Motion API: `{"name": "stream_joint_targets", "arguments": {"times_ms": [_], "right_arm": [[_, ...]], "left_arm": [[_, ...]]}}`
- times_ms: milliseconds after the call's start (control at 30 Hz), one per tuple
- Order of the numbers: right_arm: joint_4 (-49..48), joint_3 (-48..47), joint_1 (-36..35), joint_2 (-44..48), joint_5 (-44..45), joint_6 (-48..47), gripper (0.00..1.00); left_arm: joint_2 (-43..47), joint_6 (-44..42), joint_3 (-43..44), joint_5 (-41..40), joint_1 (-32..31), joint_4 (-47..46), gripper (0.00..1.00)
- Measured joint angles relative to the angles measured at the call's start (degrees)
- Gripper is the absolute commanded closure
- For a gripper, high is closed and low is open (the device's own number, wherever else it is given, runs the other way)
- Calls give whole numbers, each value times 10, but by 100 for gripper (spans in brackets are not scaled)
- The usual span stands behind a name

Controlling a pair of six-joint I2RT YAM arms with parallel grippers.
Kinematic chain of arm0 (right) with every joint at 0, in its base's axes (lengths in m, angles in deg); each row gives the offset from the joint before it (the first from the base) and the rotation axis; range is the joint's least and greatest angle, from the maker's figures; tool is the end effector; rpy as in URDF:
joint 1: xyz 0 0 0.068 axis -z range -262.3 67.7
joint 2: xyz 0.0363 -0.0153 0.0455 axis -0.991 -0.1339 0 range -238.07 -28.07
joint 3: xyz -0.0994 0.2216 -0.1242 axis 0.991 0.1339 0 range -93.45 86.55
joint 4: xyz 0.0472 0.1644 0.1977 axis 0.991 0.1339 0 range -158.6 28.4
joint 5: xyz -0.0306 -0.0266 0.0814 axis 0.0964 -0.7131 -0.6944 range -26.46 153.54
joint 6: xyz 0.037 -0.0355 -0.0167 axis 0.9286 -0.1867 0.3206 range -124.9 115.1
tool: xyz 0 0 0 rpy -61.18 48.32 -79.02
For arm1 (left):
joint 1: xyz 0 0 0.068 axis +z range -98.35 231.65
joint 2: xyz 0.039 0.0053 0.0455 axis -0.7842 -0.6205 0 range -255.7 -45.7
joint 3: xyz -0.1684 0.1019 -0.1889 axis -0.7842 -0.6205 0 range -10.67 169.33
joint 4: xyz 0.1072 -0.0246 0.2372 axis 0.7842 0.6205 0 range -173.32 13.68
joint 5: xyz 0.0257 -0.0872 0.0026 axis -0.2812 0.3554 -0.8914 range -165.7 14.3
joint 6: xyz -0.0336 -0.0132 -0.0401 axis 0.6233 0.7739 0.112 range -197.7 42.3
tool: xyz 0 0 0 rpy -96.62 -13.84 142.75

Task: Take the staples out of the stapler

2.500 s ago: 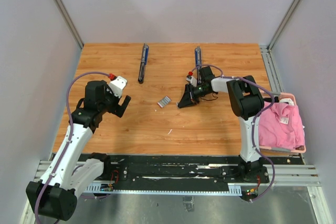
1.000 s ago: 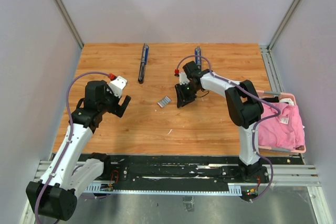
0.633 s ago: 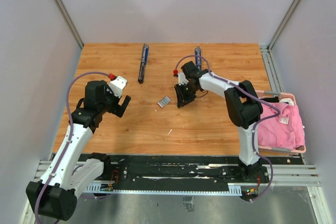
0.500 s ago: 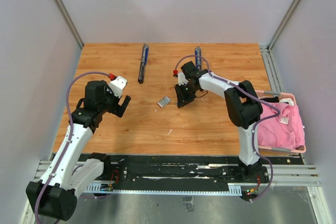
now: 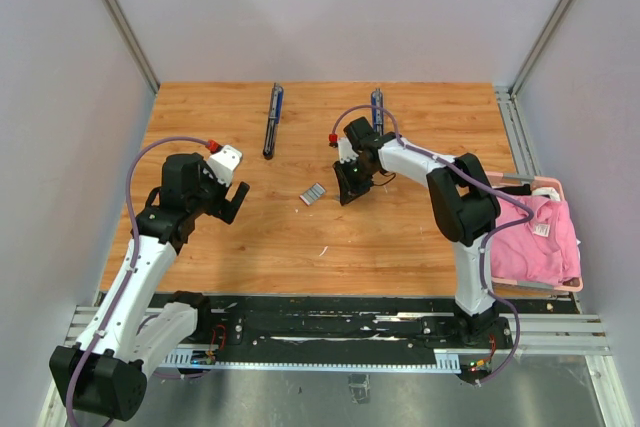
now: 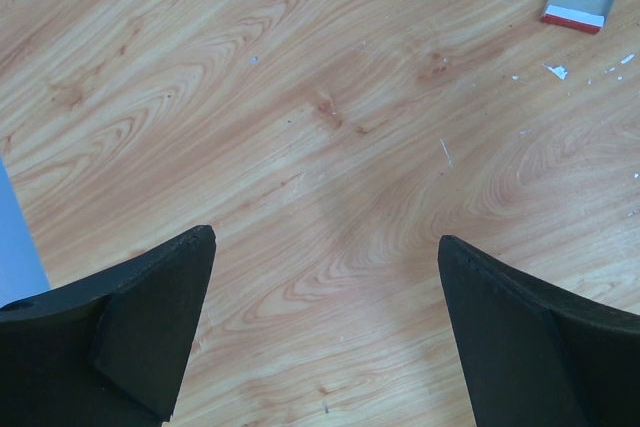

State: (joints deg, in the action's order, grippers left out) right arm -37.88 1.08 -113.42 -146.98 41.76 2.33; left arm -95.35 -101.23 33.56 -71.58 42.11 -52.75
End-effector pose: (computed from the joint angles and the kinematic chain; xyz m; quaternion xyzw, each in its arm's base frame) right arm 0.3629 0.2345 0.1632 -0.2394 0.9276 0.2461 0.1469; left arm 0.1844 -0.0337 0.2869 0.2690 0.8489 0.0234 0.4543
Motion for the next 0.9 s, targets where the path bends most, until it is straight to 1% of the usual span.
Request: {"name": "stream_joint_targets", "arguments": {"times_ms": [300, 467, 667, 767, 900], "right_arm": [[3, -1, 1, 0, -16, -4, 82], [3, -1, 16, 0, -75, 2, 82], [-27, 7, 64, -17, -164, 27, 81], [-33, 15, 82, -30, -189, 39, 80], [-31, 15, 83, -29, -198, 33, 76]], "left_arm": [[3, 0, 0, 0, 0, 0, 2], [3, 0, 0, 0, 0, 0, 2], [3, 0, 0, 0, 0, 0, 2], [3, 0, 0, 0, 0, 0, 2], [3, 0, 0, 0, 0, 0, 2]]}}
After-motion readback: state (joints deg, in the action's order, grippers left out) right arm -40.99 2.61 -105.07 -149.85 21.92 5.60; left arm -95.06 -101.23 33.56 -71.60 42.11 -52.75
